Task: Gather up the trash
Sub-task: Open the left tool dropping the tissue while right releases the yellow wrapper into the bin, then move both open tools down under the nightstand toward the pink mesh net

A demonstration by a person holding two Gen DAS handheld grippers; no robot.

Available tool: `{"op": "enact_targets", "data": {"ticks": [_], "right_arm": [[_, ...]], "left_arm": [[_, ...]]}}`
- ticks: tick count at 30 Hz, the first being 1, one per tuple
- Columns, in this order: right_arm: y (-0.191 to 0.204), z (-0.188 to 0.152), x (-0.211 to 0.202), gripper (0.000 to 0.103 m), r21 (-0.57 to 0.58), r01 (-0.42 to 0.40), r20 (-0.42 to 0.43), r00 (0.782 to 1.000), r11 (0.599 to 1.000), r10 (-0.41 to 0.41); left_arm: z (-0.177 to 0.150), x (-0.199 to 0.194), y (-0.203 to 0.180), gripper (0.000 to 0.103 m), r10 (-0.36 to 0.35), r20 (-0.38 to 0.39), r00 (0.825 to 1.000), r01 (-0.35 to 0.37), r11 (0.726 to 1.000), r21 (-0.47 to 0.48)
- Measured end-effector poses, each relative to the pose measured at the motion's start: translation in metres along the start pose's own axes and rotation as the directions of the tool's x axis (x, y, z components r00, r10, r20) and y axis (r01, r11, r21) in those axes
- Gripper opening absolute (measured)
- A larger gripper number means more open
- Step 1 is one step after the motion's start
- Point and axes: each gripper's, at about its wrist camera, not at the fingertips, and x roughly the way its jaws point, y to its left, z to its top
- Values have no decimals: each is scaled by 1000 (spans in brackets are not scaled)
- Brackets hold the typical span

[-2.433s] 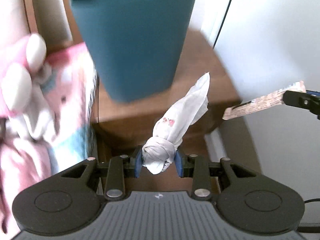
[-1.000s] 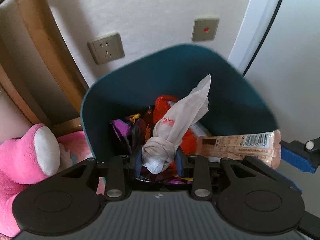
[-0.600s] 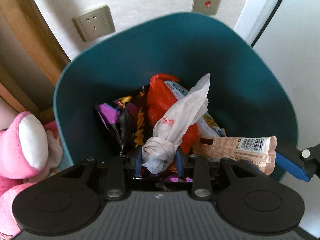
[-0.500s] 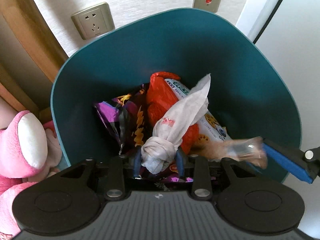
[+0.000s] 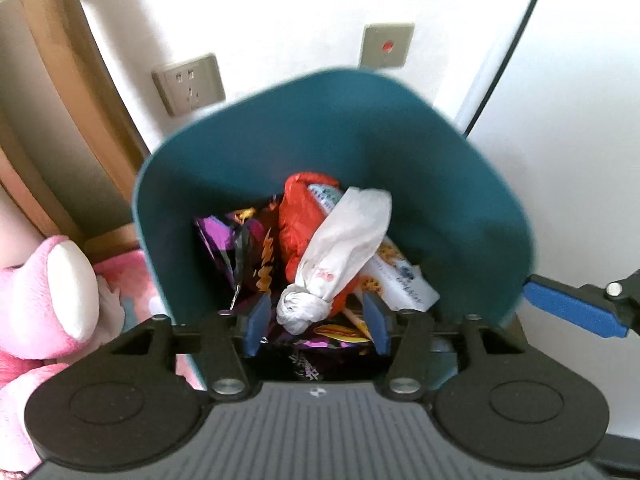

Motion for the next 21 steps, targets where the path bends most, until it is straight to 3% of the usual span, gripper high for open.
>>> {"op": "enact_targets", "data": {"ticks": [11, 14, 18, 21], "right_arm": [[-13, -17, -67, 37, 66, -29, 90, 996, 997, 23], [-18, -21, -85, 39, 93, -44, 118, 992, 995, 33], [-23, -31, -109, 42, 126, -63, 157, 987, 990, 43], [-29, -40, -122, 50, 162, -86, 181, 982, 983, 57]], "left_arm": [[-28, -88, -16, 54, -13, 169, 986, 3, 998, 63], [-39, -109, -19, 63, -23, 209, 978, 9, 997, 71], [-55, -132, -23, 64, -31, 254, 967, 13, 997, 73], [-69, -143, -26, 73, -34, 275, 961, 16, 998, 67]]}}
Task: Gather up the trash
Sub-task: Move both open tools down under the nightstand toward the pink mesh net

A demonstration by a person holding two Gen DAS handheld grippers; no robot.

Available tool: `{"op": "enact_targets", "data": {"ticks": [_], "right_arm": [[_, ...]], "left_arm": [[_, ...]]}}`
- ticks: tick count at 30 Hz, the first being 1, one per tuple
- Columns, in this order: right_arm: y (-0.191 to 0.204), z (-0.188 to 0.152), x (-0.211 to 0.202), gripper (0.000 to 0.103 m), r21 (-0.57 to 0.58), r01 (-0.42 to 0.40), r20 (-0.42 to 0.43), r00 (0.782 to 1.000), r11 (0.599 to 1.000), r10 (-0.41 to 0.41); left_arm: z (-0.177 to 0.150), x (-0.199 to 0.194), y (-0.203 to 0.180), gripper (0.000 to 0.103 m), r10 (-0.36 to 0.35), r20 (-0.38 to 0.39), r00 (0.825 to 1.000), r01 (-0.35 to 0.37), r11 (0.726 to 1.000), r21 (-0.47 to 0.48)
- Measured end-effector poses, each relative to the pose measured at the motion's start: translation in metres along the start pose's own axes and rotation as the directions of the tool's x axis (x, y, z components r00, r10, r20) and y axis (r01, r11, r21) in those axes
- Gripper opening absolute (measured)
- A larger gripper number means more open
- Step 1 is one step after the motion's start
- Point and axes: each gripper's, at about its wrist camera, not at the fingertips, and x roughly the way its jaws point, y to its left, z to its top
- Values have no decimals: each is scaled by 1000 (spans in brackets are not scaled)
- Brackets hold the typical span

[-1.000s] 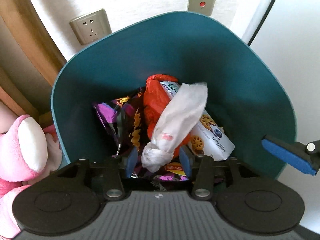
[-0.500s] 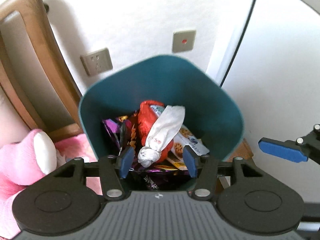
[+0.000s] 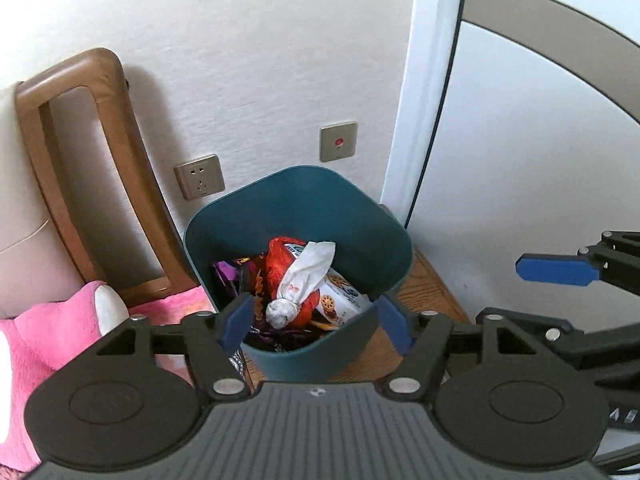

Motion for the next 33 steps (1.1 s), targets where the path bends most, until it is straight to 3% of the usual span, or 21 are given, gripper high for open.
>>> {"op": "enact_targets", "data": {"ticks": [8, 16, 23, 33], "right_arm": [[-17, -31, -20, 65, 30, -70, 34, 997, 997, 69], [-44, -93, 1, 82, 22, -153, -28, 988, 988, 154], [-74, -165, 37, 93, 83, -183, -81, 979, 980, 189], [-106, -280, 121, 100, 167, -100, -189, 973, 981, 131]], "left_arm": [[-39, -11, -20, 77, 76, 22, 997, -74, 996, -48], [-101, 13, -58, 79, 142, -18, 990, -143, 981, -132], [-160, 71, -86, 81, 121, -109, 987, -140, 973, -183], [-263, 195, -108, 83, 55, -237, 970, -100, 978, -183]]}}
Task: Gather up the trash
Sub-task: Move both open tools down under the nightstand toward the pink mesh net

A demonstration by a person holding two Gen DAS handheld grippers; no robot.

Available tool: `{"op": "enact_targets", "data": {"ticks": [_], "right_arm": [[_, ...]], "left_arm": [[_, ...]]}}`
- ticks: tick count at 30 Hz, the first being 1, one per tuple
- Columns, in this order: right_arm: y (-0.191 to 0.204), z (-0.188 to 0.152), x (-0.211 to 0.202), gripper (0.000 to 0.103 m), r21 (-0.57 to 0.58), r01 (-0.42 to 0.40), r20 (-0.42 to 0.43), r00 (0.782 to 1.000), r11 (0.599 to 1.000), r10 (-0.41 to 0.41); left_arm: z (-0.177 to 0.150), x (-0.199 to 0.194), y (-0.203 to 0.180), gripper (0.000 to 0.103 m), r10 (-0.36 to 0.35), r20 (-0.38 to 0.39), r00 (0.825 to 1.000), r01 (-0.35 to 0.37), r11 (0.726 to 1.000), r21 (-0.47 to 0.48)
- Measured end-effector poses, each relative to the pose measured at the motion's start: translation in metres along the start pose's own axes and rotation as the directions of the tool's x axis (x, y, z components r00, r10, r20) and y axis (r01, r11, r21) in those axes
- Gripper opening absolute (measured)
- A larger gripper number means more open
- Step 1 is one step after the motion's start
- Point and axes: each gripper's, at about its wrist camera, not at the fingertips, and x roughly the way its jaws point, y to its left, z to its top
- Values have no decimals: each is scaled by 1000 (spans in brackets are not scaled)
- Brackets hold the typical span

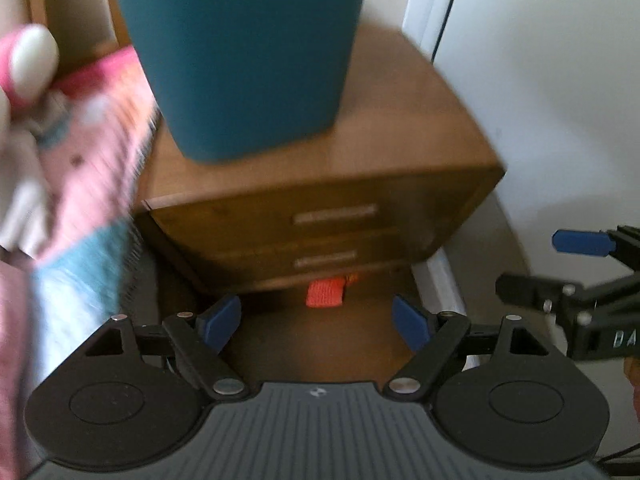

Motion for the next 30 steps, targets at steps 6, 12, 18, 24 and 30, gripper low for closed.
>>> {"op": "enact_targets", "data": {"ticks": [6, 12, 18, 24, 30], "right_arm": [[-37, -51, 88, 100, 72, 61, -38, 998, 996, -58], [-84, -104, 203, 99, 141, 108, -74, 992, 984, -98], [-121, -149, 314, 97, 115, 133, -90, 988, 984, -123], [-143, -182, 385, 96, 171, 128, -67, 991, 977, -118], [-154, -190, 424, 91, 219, 78, -15, 997, 973, -77]], "left_arm": [[-42, 115, -3, 93, -14, -76, 997, 12, 999, -33], [-80, 235, -10, 93, 11, -112, 994, -14, 1000, -27], [-109, 349, -19, 93, 60, -106, 993, -57, 998, 32], [-120, 431, -26, 93, 107, -87, 991, -99, 991, 88], [-113, 482, -30, 93, 121, -53, 991, -112, 981, 158]]}}
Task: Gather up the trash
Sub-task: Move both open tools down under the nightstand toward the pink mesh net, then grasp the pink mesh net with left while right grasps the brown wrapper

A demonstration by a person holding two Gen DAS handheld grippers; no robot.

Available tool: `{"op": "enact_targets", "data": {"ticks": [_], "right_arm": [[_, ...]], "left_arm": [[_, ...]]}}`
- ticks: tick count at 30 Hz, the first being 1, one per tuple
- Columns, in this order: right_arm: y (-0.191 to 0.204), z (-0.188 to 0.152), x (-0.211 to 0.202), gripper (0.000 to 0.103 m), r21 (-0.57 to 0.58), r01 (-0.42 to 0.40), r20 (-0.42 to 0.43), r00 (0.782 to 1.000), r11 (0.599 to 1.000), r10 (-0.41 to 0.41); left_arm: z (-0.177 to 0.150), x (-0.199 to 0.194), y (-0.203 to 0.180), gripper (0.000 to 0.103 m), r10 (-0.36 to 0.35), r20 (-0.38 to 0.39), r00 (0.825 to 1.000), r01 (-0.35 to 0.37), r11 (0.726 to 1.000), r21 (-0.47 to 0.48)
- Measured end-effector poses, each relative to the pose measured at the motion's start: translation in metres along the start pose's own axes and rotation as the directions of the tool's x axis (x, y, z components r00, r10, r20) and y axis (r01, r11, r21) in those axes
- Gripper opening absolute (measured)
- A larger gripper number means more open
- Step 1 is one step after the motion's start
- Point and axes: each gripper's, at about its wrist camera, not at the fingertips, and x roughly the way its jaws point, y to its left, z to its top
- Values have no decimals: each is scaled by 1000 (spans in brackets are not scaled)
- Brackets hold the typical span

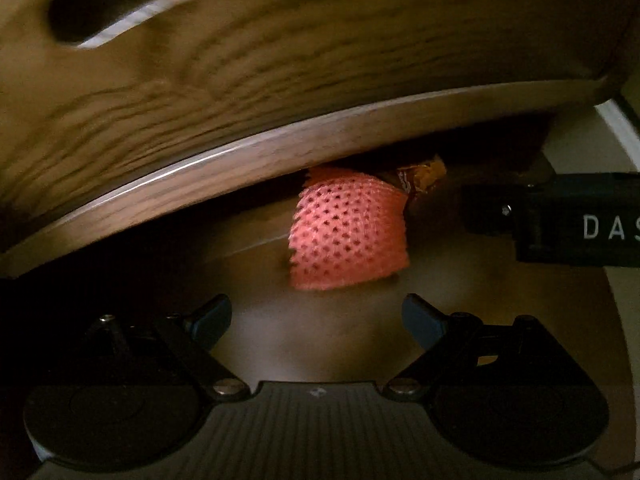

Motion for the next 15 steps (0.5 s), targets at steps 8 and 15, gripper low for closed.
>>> {"op": "enact_targets", "data": {"ticks": [8, 15], "right_arm": [[6, 7, 38, 83, -36, 55, 68, 996, 998, -53], [18, 7, 61, 78, -140, 92, 100, 992, 986, -78]], "left_arm": [[21, 30, -9, 93, 6, 41, 999, -8, 999, 47], [24, 50, -9, 92, -8, 16, 1000, 7, 997, 77]]}}
